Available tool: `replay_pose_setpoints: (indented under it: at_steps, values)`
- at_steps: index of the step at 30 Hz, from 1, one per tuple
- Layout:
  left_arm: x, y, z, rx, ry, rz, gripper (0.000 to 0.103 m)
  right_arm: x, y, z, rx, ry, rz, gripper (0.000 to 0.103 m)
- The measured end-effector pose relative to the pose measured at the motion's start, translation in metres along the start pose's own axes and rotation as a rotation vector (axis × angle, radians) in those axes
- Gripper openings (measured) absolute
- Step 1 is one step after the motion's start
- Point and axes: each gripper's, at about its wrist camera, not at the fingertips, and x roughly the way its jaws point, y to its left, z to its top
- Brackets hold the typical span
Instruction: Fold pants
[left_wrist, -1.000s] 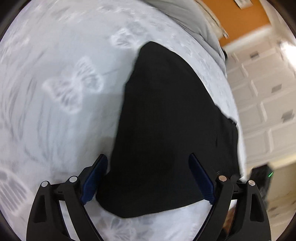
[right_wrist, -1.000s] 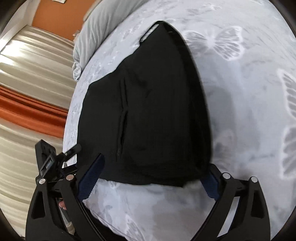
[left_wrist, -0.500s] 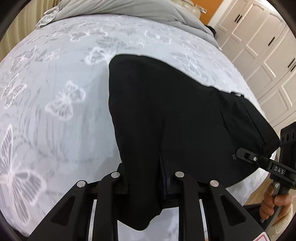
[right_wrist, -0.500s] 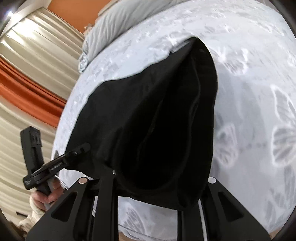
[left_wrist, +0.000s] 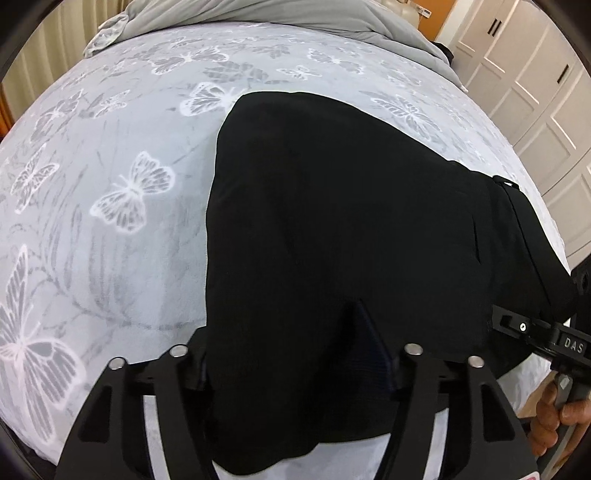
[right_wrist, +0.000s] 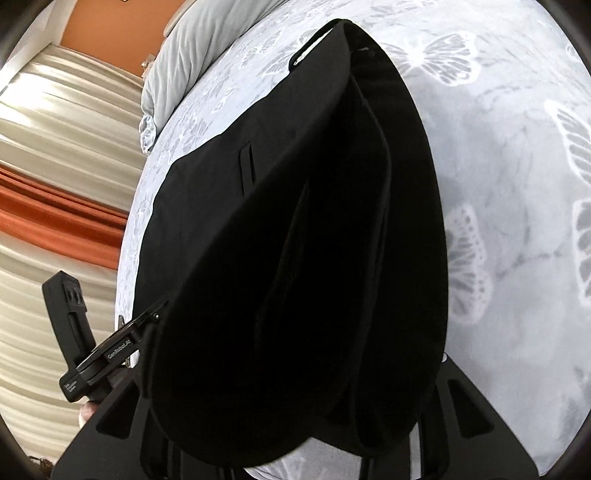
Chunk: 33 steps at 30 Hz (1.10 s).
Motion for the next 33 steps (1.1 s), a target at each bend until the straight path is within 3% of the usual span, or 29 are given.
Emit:
replay_pose_setpoints:
  at_steps: [5, 10, 13, 14, 15, 16, 17, 20, 24, 27, 33]
  values:
    - [0.000, 0.001, 0.001, -0.017, 0.001, -0.002, 0.065, -0.002, -0.002, 0.001, 0.003, 0.004, 0.000, 0.032]
    - [-0.001, 0.001, 0.000, -0.020, 0.003, -0.002, 0.067, -0.010, -0.012, -0.001, 0.038, 0.004, 0.013, 0.038]
    - [0.000, 0.010, 0.002, -0.056, 0.017, -0.052, 0.067, -0.009, -0.012, -0.003, 0.015, -0.005, 0.011, 0.039]
    - [0.000, 0.013, 0.003, -0.071, 0.022, -0.081, 0.063, -0.007, -0.012, -0.003, 0.002, -0.012, 0.016, 0.038]
    - [0.001, 0.019, 0.004, -0.093, 0.024, -0.126, 0.040, -0.005, -0.010, -0.003, -0.002, -0.017, 0.019, 0.029]
    - [0.000, 0.024, 0.005, -0.117, 0.028, -0.174, 0.030, -0.006, -0.010, -0.003, -0.006, -0.022, 0.038, 0.020]
    - [0.001, 0.030, 0.007, -0.152, 0.042, -0.230, 0.021, -0.009, -0.008, -0.004, -0.012, -0.031, 0.044, 0.019]
    - [-0.008, 0.048, 0.012, -0.242, 0.056, -0.365, 0.015, -0.032, 0.009, -0.007, -0.057, -0.081, 0.076, 0.017]
    - [-0.065, 0.051, 0.014, -0.242, -0.021, -0.462, 0.012, -0.080, 0.036, -0.024, -0.102, -0.142, 0.155, 0.017]
    - [-0.106, 0.053, 0.010, -0.250, -0.032, -0.519, 0.012, -0.108, 0.054, -0.039, -0.145, -0.150, 0.196, 0.017]
    - [-0.165, 0.040, 0.013, -0.202, -0.080, -0.537, 0.012, -0.153, 0.088, -0.046, -0.258, -0.192, 0.221, 0.017]
